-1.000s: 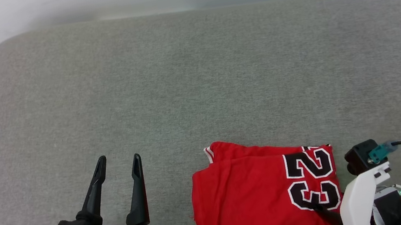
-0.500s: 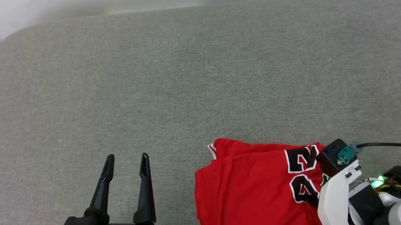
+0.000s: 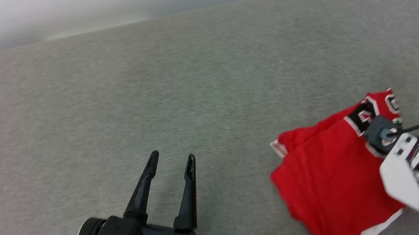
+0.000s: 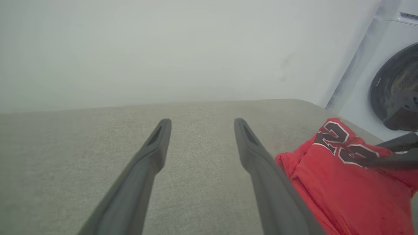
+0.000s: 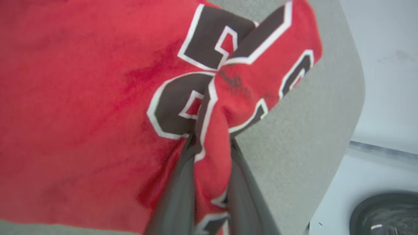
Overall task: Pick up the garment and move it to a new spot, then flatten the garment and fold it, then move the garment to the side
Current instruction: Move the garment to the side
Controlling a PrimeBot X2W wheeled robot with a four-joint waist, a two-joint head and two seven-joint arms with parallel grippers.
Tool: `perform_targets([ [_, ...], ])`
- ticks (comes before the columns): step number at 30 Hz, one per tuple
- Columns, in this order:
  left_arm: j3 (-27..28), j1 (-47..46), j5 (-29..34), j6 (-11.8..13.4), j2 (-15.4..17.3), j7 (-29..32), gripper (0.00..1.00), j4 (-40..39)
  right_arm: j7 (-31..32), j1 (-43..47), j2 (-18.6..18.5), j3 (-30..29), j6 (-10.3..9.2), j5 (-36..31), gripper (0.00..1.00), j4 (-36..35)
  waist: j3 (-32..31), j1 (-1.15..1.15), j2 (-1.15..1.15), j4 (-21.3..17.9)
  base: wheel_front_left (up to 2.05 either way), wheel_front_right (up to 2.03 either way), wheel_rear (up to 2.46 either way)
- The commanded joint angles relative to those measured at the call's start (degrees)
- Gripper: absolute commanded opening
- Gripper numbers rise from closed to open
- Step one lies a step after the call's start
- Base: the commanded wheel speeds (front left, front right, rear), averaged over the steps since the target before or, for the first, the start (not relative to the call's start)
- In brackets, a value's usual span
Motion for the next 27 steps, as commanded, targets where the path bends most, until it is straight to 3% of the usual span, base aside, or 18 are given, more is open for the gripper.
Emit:
perform_targets([
  [1, -0.63, -1.54, 0.48, -0.05, 0.24, -0.14, 1.00, -0.15, 0.31, -2.39, -3.25, 0.90, -0.08, -0.19, 0.00, -0.67, 3.00, 0.00, 0.00, -4.61, 0.00, 0.00, 0.00],
  [5, -1.69, -3.26, 0.97, -0.05, 0.92, -0.14, 1.00, -0.61, 0.48, -5.30, -7.95, 1.53, -0.08, 0.69, 0.00, -0.97, 5.77, 0.00, 0.00, -8.11, 0.00, 0.00, 0.00],
  [10, -3.93, -6.61, 1.95, -0.05, 2.68, -0.13, 1.00, -1.14, -2.25, -9.26, -13.56, -1.85, -0.06, -0.04, 0.00, 2.30, 10.80, 0.00, 0.00, -12.52, 0.00, 0.00, 0.00],
  [19, -6.57, -11.70, 3.07, -0.05, 6.60, -0.13, 1.00, -3.40, -7.97, -13.48, -16.23, -7.84, -0.07, -3.29, 0.00, 11.39, 18.44, 0.00, 0.00, -16.65, 0.00, 0.00, 0.00],
  [27, -7.49, -13.56, 2.80, -0.05, 8.94, -0.13, 1.00, -5.63, -14.78, -16.49, -13.23, -17.06, -0.08, -6.67, 0.00, 23.75, 22.50, 0.00, 0.00, -16.55, 0.00, 0.00, 0.00],
])
